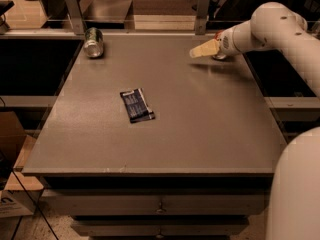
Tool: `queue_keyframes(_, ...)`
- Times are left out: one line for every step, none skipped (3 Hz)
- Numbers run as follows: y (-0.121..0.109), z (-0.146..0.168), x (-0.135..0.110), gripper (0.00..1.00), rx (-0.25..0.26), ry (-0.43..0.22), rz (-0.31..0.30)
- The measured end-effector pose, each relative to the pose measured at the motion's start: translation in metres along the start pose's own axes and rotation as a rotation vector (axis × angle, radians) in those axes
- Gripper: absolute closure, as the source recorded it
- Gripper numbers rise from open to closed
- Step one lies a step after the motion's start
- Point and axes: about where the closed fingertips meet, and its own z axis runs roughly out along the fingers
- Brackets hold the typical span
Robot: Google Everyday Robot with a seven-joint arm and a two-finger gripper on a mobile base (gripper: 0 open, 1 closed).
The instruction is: Move coke can near green can
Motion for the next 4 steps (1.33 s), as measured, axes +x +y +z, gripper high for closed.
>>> queue_keyframes(-0.015,0.008,0.0,0.24,0.051,0.026,0.013)
queue_keyframes(-0.028,0.014,-0.001,0.47,0.082,0.038,0.019)
queue_keyframes(-0.028,0.015,-0.009,0.7,0.082,0.028,0.007)
queue_keyframes(0.002,0.003,-0.039,0.93,-0.002,-0.027,-0.048)
